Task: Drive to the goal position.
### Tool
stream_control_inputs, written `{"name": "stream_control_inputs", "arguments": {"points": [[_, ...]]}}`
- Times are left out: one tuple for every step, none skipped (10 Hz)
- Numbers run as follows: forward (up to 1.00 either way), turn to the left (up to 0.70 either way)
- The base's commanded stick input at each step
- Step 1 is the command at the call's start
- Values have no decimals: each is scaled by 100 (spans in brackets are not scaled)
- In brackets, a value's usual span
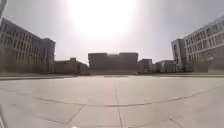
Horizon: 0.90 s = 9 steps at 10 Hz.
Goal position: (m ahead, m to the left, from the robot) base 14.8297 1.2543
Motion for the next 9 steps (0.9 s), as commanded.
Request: {"name": "stream_control_inputs", "arguments": {"points": [[70,0],[70,0],[70,0],[70,0],[70,0],[70,0],[70,0],[70,0],[70,0]]}}
